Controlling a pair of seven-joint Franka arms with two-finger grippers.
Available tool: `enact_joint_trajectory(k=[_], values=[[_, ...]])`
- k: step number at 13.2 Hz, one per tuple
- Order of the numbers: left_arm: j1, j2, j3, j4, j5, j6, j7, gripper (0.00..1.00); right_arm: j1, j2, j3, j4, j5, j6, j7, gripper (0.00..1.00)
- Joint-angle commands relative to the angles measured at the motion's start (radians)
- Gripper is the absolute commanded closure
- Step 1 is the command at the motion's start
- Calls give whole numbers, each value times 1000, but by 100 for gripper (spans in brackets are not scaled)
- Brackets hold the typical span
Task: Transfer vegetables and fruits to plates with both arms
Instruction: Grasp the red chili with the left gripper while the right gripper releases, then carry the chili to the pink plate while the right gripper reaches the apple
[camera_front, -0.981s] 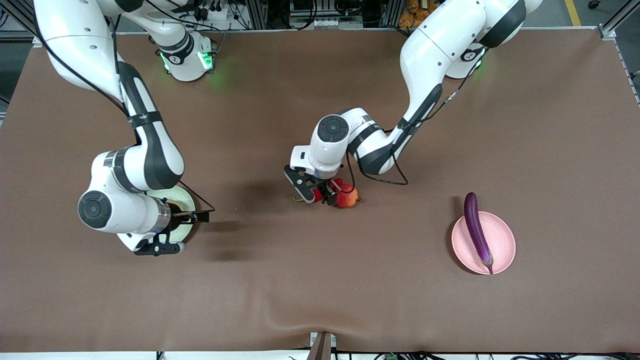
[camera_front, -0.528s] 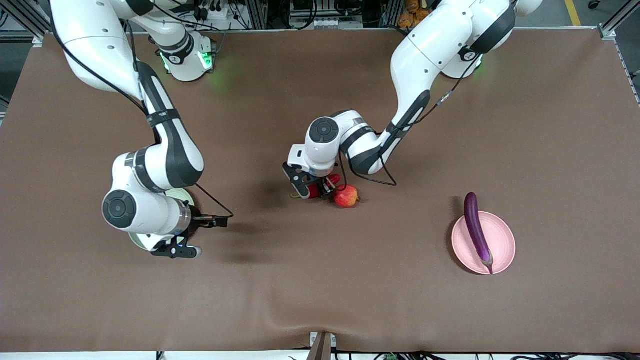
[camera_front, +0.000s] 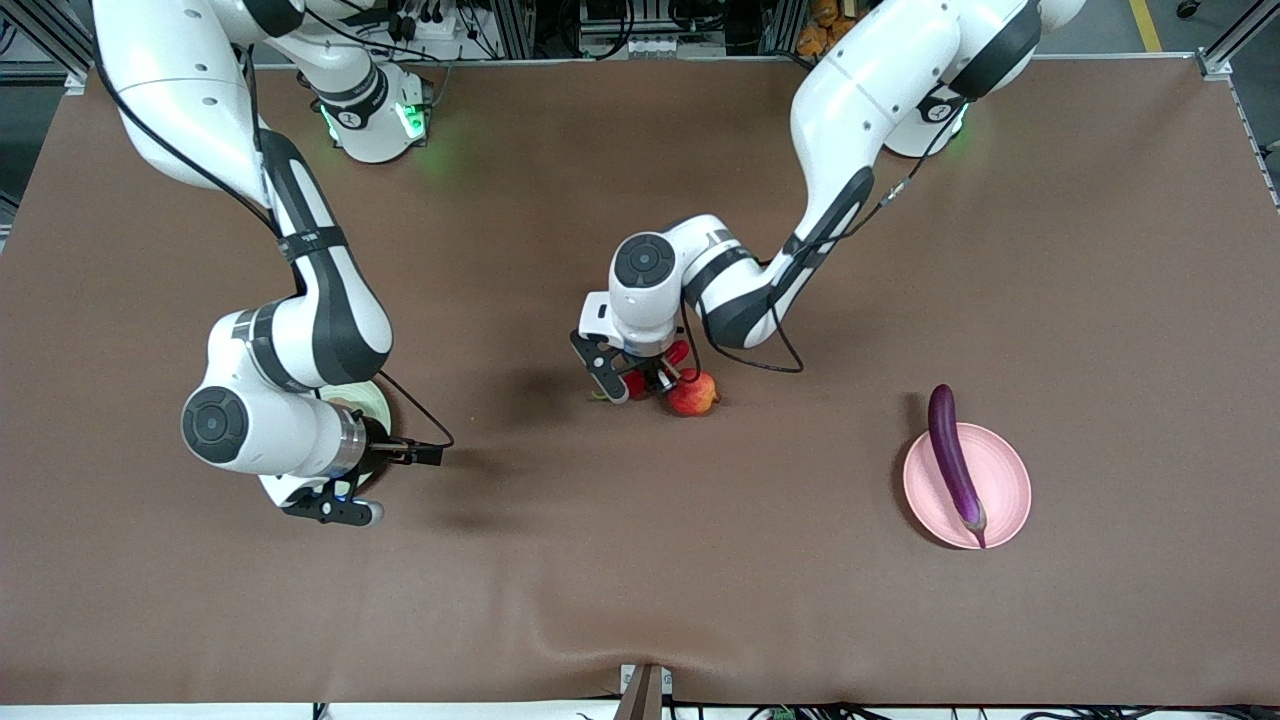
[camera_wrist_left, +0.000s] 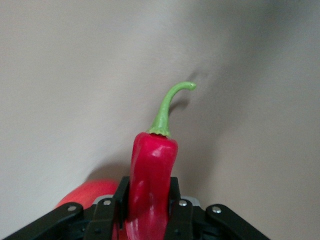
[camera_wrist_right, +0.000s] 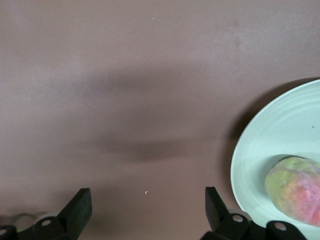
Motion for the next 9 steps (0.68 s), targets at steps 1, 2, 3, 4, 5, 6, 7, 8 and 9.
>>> enact_joint_trajectory(k=[1, 2, 3, 4, 5, 6, 7, 8, 9], values=[[69, -203, -2, -40, -97, -184, -7, 100, -1, 9, 8, 16, 7, -1, 11, 0], [113, -251, 2, -39, -125, -229, -9, 100, 5, 8, 8, 16, 14, -2, 27, 0], [181, -277, 5, -36, -159, -251, -18, 100, 18, 6, 9, 17, 17, -4, 42, 0], [275, -290, 5, -34, -209, -251, -35, 100, 34, 8, 11, 19, 26, -2, 103, 0], [357, -291, 5, -34, -246, -251, -42, 100, 61, 8, 11, 22, 31, 8, 191, 0], [426, -293, 7, -33, -266, -251, -44, 100, 87, 8, 14, 26, 36, 51, 253, 0], [498, -293, 7, -34, -276, -251, -59, 100, 123, 8, 14, 26, 52, 89, 301, 0], [569, -291, 7, -34, -279, -251, -96, 100, 162, 8, 14, 26, 80, 108, 356, 0], [627, -284, 8, -33, -271, -251, -131, 100, 192, 8, 14, 32, 114, 119, 404, 0]])
